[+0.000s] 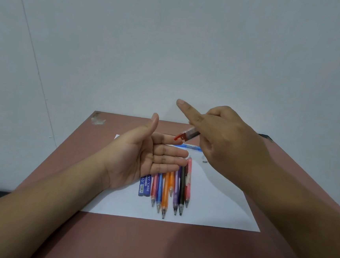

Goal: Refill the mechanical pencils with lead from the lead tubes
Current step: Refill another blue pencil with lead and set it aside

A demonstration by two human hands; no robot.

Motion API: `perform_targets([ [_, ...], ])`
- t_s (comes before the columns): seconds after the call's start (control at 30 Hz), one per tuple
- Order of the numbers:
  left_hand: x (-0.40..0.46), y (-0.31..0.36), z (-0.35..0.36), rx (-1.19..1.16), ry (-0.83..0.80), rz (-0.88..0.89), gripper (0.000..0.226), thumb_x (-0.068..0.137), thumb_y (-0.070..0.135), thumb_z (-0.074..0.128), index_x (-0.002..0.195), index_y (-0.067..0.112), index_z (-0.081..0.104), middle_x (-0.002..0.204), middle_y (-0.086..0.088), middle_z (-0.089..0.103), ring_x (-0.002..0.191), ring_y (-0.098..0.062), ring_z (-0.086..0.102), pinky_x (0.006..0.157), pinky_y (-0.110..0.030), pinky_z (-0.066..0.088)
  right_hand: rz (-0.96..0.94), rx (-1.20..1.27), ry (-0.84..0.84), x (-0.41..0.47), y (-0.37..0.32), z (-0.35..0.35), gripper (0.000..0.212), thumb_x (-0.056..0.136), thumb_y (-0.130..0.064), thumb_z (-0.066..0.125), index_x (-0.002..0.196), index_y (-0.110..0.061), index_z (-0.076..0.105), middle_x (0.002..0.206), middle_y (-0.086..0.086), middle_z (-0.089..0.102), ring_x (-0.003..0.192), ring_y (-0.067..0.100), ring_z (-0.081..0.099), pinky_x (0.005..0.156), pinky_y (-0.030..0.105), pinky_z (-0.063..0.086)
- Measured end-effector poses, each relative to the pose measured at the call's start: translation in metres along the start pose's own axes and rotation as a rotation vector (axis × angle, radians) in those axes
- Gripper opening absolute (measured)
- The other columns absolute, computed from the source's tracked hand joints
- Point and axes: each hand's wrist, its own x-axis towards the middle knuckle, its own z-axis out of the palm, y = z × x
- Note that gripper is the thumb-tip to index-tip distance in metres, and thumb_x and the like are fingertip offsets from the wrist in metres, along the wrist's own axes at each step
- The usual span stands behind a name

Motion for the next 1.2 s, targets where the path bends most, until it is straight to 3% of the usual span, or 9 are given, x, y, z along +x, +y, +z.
perform_targets([
  [0.17, 0.000, 0.000, 0.001, 0.007, -0.004, -0.002, 0.083, 0.089, 0.065, 0.043, 0.133, -0.004, 0.054, 0.125, -0.030, 0.065, 0.117, -0.040, 0.066, 0.098, -0.042, 0.055, 0.038, 0.001, -0.042, 0.001, 0.000, 0.001, 0.091, 0.088, -0.004, 0.071, 0.160, -0.031, 0.024, 0.099, 0.000, 0.068, 0.090, 0.019, 0.057, 0.060, 0.033, 0.057],
  [0.33, 0.000, 0.000, -0.001, 0.014, -0.007, 0.003, 0.082, 0.089, 0.065, 0.043, 0.133, -0.003, 0.056, 0.124, -0.030, 0.066, 0.118, -0.041, 0.065, 0.100, -0.044, 0.053, 0.031, -0.013, 0.035, -0.001, 0.001, 0.003, 0.084, 0.087, -0.002, 0.071, 0.158, -0.025, 0.033, 0.092, 0.001, 0.069, 0.083, 0.020, 0.055, 0.059, 0.036, 0.056],
  [0.4, 0.000, 0.000, -0.002, 0.010, -0.014, 0.002, 0.083, 0.090, 0.066, 0.042, 0.134, -0.003, 0.055, 0.125, -0.030, 0.065, 0.119, -0.041, 0.064, 0.100, -0.043, 0.053, 0.015, -0.015, 0.043, -0.002, 0.005, 0.004, 0.075, 0.088, -0.002, 0.070, 0.154, -0.023, 0.043, 0.095, 0.001, 0.070, 0.086, 0.022, 0.057, 0.064, 0.039, 0.057],
  [0.47, 0.000, 0.000, -0.002, 0.004, -0.020, 0.002, 0.084, 0.090, 0.066, 0.042, 0.135, -0.004, 0.055, 0.126, -0.030, 0.065, 0.119, -0.040, 0.064, 0.100, -0.043, 0.053, -0.040, 0.003, 0.004, -0.004, 0.012, 0.007, 0.050, 0.087, 0.000, 0.071, 0.132, -0.021, 0.066, 0.103, -0.001, 0.073, 0.094, 0.027, 0.059, 0.070, 0.044, 0.057],
  [0.53, 0.001, 0.000, -0.003, 0.003, -0.021, 0.003, 0.084, 0.090, 0.066, 0.043, 0.135, -0.004, 0.055, 0.126, -0.030, 0.064, 0.119, -0.040, 0.064, 0.100, -0.043, 0.053, -0.067, 0.016, -0.043, -0.006, 0.014, 0.008, 0.036, 0.084, 0.002, 0.074, 0.113, -0.021, 0.076, 0.104, -0.001, 0.075, 0.096, 0.030, 0.060, 0.069, 0.047, 0.057],
  [0.6, 0.001, 0.000, -0.002, 0.004, -0.016, 0.003, 0.084, 0.089, 0.066, 0.044, 0.134, -0.005, 0.054, 0.126, -0.031, 0.064, 0.119, -0.040, 0.064, 0.099, -0.043, 0.053, -0.070, 0.017, -0.051, -0.006, 0.011, 0.007, 0.039, 0.081, 0.000, 0.078, 0.116, -0.018, 0.075, 0.106, 0.003, 0.076, 0.094, 0.032, 0.063, 0.069, 0.047, 0.059],
  [0.83, 0.001, 0.000, -0.002, 0.002, -0.013, 0.000, 0.084, 0.089, 0.065, 0.044, 0.133, -0.005, 0.054, 0.124, -0.030, 0.065, 0.119, -0.041, 0.064, 0.100, -0.044, 0.052, 0.006, -0.035, 0.038, -0.006, 0.002, 0.005, 0.085, 0.077, -0.003, 0.084, 0.150, -0.022, 0.047, 0.096, 0.007, 0.073, 0.083, 0.025, 0.062, 0.057, 0.036, 0.058],
  [1.03, 0.001, -0.001, -0.003, -0.009, -0.017, 0.002, 0.085, 0.090, 0.066, 0.045, 0.134, -0.006, 0.053, 0.126, -0.031, 0.064, 0.119, -0.040, 0.064, 0.099, -0.043, 0.054, -0.031, -0.098, 0.071, -0.010, 0.001, 0.006, 0.078, 0.077, -0.004, 0.082, 0.147, -0.019, 0.052, 0.095, 0.005, 0.074, 0.081, 0.024, 0.061, 0.058, 0.027, 0.048],
  [1.2, 0.001, -0.001, -0.003, 0.004, -0.016, 0.004, 0.084, 0.089, 0.066, 0.044, 0.133, -0.004, 0.056, 0.126, -0.030, 0.064, 0.120, -0.041, 0.064, 0.101, -0.044, 0.052, -0.091, -0.042, 0.037, -0.014, 0.008, 0.006, 0.050, 0.080, 0.003, 0.077, 0.126, -0.017, 0.071, 0.104, 0.003, 0.075, 0.088, 0.028, 0.060, 0.059, 0.038, 0.055],
])
